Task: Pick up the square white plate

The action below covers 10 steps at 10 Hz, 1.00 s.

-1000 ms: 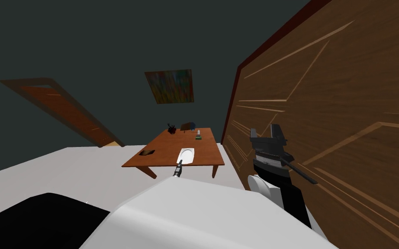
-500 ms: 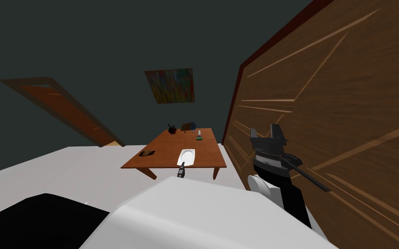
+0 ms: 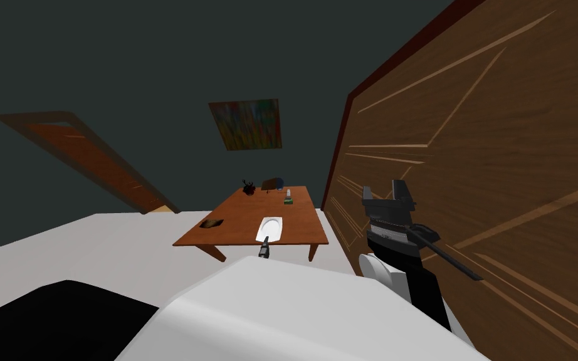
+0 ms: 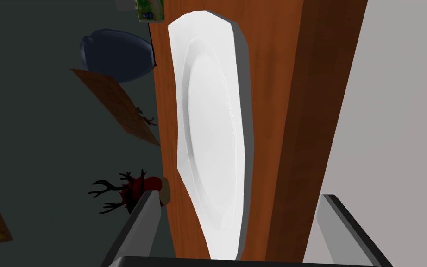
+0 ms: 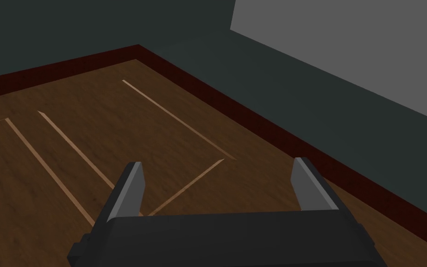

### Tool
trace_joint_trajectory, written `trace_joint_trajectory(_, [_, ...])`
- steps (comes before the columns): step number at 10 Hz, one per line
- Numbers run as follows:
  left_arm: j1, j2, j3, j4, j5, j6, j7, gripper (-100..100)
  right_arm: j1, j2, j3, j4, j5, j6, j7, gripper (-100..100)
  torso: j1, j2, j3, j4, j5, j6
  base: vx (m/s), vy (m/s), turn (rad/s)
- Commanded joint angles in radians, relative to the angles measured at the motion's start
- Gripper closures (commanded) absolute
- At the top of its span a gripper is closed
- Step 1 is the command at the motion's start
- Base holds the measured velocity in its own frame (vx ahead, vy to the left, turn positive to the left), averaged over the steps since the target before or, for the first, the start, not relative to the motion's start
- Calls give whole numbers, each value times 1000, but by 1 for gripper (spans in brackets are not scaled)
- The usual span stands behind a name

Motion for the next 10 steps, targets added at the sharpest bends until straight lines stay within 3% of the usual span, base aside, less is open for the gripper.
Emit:
trace_joint_trajectory(1, [18,-1,-1,11,-1,-31,2,-100,0,0,0,0,0,0,0,0,0,0,0,0,0,0,168,19,-41])
trace_joint_trajectory(2, [28,-3,-2,22,-1,-51,2,-100,0,0,0,0,0,0,0,0,1,-5,-3,-1,0,0,182,32,-32])
trace_joint_trajectory(3, [24,-1,-2,11,-1,-34,2,-100,0,0,0,0,0,0,0,0,2,-7,-4,-2,0,0,60,12,20])
trace_joint_trajectory(4, [29,-4,-4,13,-1,-40,3,100,0,0,0,0,0,0,0,0,4,-8,-4,0,2,2,-7,-6,10])
trace_joint_trajectory(8, [36,-5,-5,18,-2,-37,2,100,0,0,0,0,0,0,0,0,7,-11,-4,4,1,4,-3,-1,3])
trace_joint_trajectory(9, [36,-5,-5,18,-2,-37,2,0,0,0,0,0,0,0,0,0,7,-11,-4,4,2,4,0,0,0])
trace_joint_trajectory(10, [7,1,-1,0,0,-11,2,100,0,0,0,0,0,0,0,0,8,-12,-4,4,2,4,-89,-20,24])
